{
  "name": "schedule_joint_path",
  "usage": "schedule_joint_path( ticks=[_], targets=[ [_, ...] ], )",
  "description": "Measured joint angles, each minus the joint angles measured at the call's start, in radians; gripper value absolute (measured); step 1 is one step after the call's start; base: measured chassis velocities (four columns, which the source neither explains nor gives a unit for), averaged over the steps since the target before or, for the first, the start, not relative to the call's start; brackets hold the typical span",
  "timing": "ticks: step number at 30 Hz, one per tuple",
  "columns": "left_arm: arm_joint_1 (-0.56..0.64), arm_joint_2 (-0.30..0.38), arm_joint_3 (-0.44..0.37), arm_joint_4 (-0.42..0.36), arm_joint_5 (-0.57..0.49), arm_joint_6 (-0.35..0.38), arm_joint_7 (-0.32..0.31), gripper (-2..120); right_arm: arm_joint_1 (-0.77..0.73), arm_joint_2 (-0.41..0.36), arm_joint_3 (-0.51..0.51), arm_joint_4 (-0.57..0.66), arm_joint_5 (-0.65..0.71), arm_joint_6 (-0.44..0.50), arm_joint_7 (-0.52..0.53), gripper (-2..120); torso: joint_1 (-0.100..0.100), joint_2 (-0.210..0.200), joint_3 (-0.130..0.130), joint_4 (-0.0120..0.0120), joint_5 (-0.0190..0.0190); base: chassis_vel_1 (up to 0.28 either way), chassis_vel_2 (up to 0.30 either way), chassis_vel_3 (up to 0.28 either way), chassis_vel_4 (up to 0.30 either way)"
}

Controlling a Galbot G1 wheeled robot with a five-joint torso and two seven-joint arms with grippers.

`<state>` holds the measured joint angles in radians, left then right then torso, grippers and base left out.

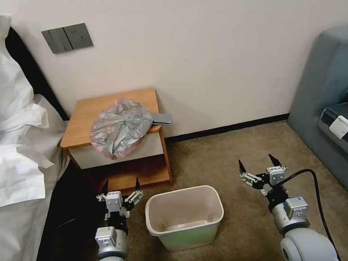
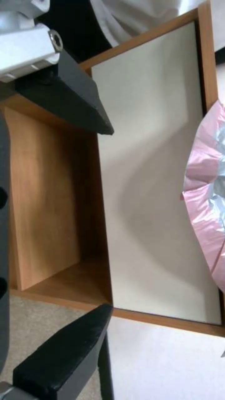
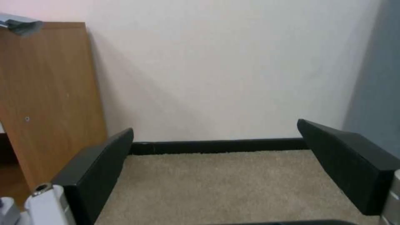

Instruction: Pick up the garbage bag from the table and place it over the trash can.

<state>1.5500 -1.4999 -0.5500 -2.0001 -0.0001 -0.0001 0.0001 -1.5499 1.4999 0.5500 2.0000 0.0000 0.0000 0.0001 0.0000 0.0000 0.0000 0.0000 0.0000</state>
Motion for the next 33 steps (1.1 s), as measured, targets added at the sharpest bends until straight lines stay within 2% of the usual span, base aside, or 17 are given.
schedule_joint_path(
  ticks=[33],
  targets=[
    [0.0,0.0,0.0,0.0,0.0,0.0,0.0,100,0.0,0.0,0.0,0.0,0.0,0.0,0.0,100,0.0,0.0,0.0,0.0,0.0,0.0,0.0,0.0,0.0]
  ],
)
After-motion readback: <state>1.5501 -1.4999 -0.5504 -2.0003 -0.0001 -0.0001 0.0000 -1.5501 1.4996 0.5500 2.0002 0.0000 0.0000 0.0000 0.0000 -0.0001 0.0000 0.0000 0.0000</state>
